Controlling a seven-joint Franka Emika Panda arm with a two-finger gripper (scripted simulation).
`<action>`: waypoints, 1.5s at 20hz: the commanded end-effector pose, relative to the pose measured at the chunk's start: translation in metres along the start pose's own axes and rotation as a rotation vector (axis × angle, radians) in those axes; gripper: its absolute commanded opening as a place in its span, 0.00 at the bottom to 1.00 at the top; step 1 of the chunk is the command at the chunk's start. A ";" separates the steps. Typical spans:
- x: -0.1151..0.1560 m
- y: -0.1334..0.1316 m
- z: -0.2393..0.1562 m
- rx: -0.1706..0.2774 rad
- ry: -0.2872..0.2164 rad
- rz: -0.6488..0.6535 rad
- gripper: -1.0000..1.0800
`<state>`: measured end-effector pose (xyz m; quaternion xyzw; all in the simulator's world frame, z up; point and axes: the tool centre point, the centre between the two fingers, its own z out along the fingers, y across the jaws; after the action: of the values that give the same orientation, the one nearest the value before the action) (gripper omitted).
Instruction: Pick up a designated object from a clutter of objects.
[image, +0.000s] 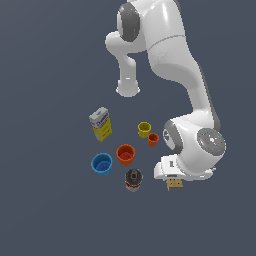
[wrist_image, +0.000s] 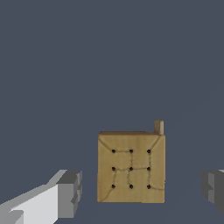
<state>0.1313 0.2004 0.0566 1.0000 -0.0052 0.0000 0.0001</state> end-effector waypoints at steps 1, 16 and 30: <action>-0.001 0.000 0.009 0.000 -0.001 0.000 0.96; 0.000 -0.001 0.046 0.000 0.000 0.001 0.00; -0.002 0.003 0.040 0.000 -0.001 0.001 0.00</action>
<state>0.1290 0.1987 0.0133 1.0000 -0.0054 -0.0012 0.0003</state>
